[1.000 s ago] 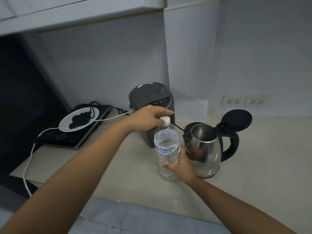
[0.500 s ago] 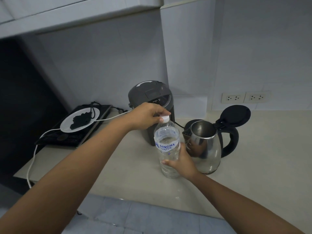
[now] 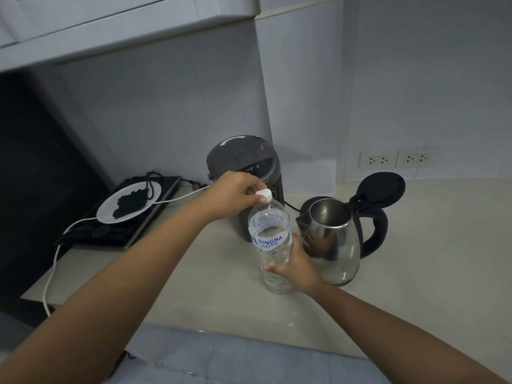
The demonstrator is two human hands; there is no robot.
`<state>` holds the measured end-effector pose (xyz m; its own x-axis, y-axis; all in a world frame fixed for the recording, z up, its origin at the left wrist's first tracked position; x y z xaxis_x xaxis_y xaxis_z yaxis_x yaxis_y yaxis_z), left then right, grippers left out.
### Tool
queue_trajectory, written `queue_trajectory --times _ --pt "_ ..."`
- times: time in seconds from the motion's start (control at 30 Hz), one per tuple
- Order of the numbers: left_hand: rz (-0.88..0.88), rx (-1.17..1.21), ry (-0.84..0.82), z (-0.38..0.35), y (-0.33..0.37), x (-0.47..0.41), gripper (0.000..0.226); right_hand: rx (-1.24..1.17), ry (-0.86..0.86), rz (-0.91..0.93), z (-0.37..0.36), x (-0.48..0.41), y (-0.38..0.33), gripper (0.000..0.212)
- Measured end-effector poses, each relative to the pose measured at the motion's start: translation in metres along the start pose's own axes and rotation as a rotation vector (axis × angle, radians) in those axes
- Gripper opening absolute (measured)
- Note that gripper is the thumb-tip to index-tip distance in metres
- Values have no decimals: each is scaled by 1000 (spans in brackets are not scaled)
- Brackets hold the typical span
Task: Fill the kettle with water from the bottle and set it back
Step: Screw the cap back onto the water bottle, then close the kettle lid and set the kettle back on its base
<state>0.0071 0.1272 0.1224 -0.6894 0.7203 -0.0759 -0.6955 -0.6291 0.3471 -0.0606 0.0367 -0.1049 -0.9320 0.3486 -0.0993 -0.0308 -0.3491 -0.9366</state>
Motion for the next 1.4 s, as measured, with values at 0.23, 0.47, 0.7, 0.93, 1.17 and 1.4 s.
queue_trajectory --times 0.23,0.47,0.7,0.93,1.17,1.4 --pt "-44 -45 -77 1 -4 -5 33 3 -13 -16 -6 -7 -5 87" --pt "-80 -98 -89 2 1 -5 33 -21 -54 -39 -4 -6 -8 85" --pt "-75 -115 103 -9 0 7 37 5 -27 -58 0 -2 -10 91" --pt "-181 -3 566 -39 22 69 34 -103 84 -1 59 46 -21 57" --pt "11 279 410 -153 39 79 51 -193 539 17 183 95 -14 42" --pt "365 609 199 -218 34 39 111 -177 437 34 224 45 -18 78"
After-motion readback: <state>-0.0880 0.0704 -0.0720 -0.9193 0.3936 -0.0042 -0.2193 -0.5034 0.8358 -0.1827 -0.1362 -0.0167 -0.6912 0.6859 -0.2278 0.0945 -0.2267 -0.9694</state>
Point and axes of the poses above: each hand's wrist, its own x-axis away from the middle knuckle, its own z-axis out of the back of the hand, y = z × x, the point moved 8 cm from there along -x, towards the middle knuckle, and after that the axes turned 6 degrees about z, right-handed, at the moved point
